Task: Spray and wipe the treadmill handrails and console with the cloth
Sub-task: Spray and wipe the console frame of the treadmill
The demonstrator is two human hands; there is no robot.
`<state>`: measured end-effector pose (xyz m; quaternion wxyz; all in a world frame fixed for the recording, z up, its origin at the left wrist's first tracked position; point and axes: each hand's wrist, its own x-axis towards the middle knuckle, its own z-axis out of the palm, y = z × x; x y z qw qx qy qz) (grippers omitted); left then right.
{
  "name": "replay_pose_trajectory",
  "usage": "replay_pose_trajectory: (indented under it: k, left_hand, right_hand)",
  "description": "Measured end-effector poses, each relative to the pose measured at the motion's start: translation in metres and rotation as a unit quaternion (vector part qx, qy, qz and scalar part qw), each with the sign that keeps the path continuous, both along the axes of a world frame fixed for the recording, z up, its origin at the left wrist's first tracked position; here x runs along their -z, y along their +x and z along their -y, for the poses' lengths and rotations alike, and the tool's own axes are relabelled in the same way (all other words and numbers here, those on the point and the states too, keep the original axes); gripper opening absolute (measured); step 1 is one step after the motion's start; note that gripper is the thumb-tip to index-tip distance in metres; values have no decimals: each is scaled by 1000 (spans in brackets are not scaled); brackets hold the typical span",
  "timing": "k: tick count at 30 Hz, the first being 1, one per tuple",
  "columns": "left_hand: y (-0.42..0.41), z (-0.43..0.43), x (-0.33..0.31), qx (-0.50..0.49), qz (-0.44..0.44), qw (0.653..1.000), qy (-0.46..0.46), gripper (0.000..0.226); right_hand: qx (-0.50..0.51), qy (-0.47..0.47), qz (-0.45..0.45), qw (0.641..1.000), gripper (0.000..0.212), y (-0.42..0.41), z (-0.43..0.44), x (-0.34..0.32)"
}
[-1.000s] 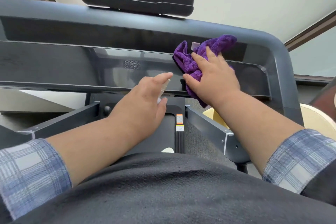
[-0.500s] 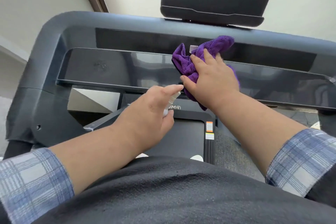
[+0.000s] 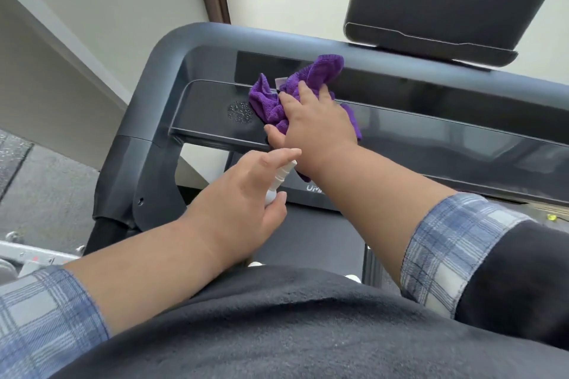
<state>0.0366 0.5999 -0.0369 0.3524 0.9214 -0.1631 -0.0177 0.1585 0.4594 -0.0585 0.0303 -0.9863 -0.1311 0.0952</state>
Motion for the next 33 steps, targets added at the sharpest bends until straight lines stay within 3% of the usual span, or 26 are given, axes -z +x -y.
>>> replay_pose_trajectory:
  k: [5,10,14,26,33]
  left_hand:
    - [10,18,0,32,12,999,-22,61]
    - [16,28,1,56,10,998,-28,59]
    - [17,26,5,55,-12,998,-33,62]
    - [13,-24,11,-41,-24,998,-44,62]
    - [1,-57,14,-119,-22,991,-61,62]
  right_hand:
    - [49,34,2,998,69,-7,45,-3]
    - [155,8,19,988,69,-22,121,-6]
    - [174,-5,27,984,71,-27,138,-7]
    - [118,32,13,992,63,11,-19,2]
    - [-33,38,14,999,63,28,-114,6]
